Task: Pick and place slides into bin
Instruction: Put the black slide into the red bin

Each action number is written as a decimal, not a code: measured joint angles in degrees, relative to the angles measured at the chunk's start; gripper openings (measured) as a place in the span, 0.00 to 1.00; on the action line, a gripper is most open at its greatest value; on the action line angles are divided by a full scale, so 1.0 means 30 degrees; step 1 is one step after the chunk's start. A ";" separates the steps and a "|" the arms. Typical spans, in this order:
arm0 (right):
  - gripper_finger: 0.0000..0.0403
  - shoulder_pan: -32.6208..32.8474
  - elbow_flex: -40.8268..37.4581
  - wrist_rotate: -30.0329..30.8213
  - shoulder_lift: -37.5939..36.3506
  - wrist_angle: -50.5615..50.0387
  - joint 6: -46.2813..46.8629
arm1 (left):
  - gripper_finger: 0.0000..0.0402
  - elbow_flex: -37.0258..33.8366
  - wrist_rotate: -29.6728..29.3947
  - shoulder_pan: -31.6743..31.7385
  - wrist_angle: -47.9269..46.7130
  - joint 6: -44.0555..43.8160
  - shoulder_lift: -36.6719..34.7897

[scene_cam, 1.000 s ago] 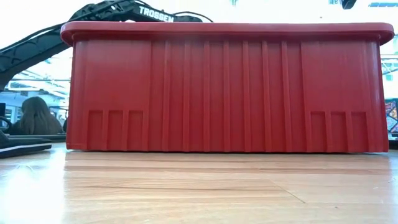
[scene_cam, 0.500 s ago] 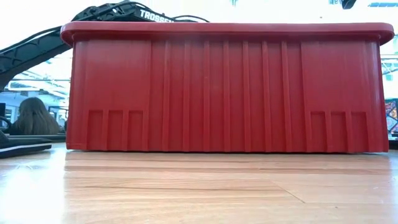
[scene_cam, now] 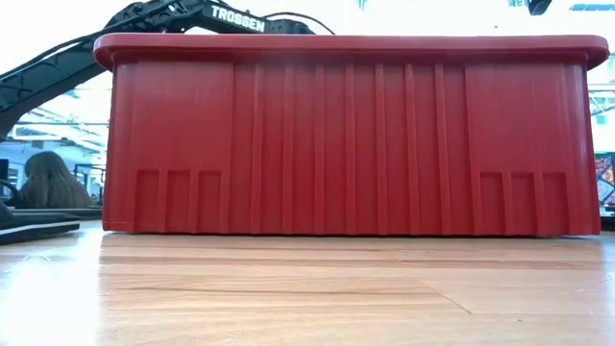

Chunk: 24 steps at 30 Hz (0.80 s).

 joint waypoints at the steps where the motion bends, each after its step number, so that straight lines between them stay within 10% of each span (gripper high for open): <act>1: 0.00 -0.0003 0.0000 0.0000 0.0000 0.0000 -0.0053 | 0.51 0.0000 -0.0016 0.0001 -0.0113 -0.0100 0.0000; 9: 0.00 0.0004 0.0000 0.0000 0.0000 -0.0007 -0.0160 | 0.40 0.0000 0.0271 0.0000 -0.0255 -0.0957 0.0000; 15: 0.00 0.0004 0.0000 0.0000 0.0000 -0.0008 -0.0160 | 0.06 0.0015 0.0816 0.0043 -0.0454 -0.0679 0.0146; 24: 0.00 0.0003 0.0000 0.0000 -0.0004 -0.0015 -0.0160 | 0.01 0.0069 0.1631 0.0064 -0.1440 0.0811 -0.0726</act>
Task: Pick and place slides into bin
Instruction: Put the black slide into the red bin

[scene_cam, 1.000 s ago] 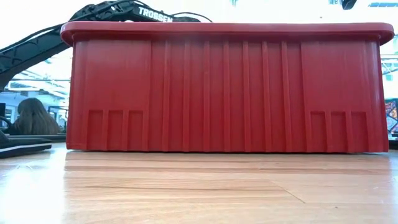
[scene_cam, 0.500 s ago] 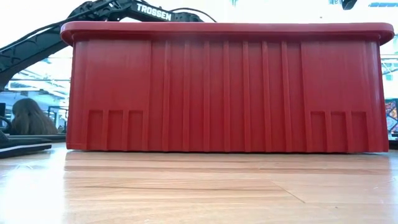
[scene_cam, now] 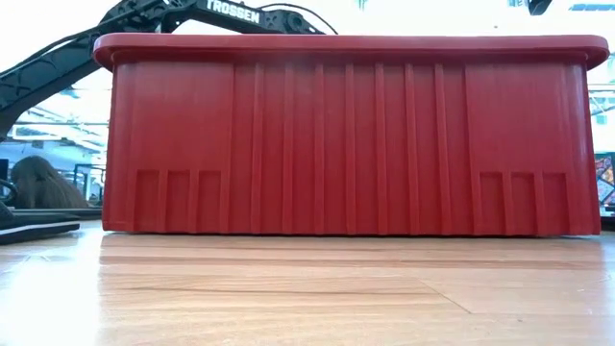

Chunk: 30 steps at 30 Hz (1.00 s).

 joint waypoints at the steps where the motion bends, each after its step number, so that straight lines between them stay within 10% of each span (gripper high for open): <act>1: 0.00 -0.0006 0.0000 0.0000 0.0003 0.0000 0.0000 | 0.01 0.0026 0.0104 0.0005 -0.0019 0.0001 -0.0162; 13: 0.00 -0.0006 0.0000 0.0000 -0.0003 0.0116 0.0204 | 0.00 -0.0868 0.2290 -0.0778 -0.1015 -0.0790 -0.0454; 30: 0.00 0.0002 0.0000 0.0000 -0.0003 0.0117 0.0219 | 0.00 -0.4987 0.0416 0.0060 0.4076 -0.2166 -0.0518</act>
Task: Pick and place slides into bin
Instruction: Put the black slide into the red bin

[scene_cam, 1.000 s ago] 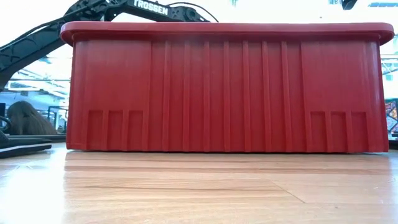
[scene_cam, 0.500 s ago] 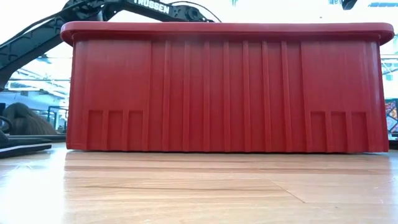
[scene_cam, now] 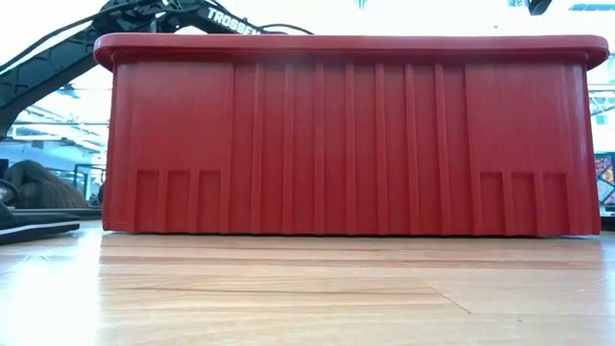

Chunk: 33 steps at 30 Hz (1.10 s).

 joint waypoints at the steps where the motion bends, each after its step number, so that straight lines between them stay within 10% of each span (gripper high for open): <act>1: 0.00 0.0000 0.0000 0.0000 0.0000 0.0003 0.0000 | 0.00 -0.0003 -0.0451 0.0000 0.0502 -0.0114 0.0005; 20: 0.00 -0.0002 0.0000 0.0000 0.0000 -0.0012 0.0291 | 0.43 -0.0246 -0.5045 -0.0264 0.3242 0.2810 -0.0111; 33: 0.00 -0.0001 0.0000 0.0000 0.0000 -0.0146 0.0284 | 0.46 0.2808 -0.7564 -0.0583 0.3299 0.3523 -0.0060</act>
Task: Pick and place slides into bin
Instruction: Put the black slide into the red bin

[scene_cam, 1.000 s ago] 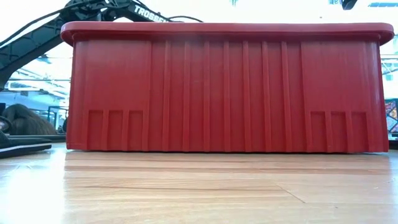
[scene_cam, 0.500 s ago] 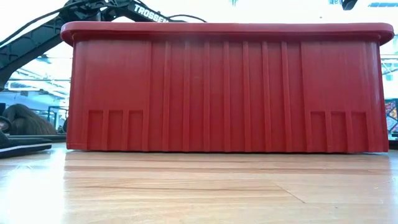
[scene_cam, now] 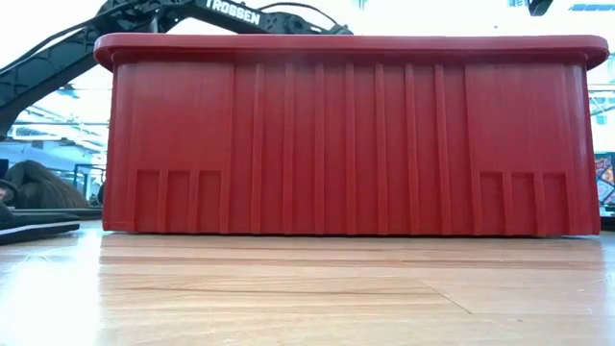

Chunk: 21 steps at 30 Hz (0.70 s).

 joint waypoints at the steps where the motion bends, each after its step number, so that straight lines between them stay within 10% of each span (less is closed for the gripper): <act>1: 0.00 -0.0002 0.0000 0.0000 0.0000 -0.0006 0.0000 | 0.46 0.0197 -0.0044 0.0007 -0.0327 -0.0003 0.0000; 21: 0.00 -0.0007 0.0000 0.0007 0.0000 -0.0784 -0.1504 | 0.39 0.2182 -0.1325 -0.0045 -0.3296 -0.2009 -0.4268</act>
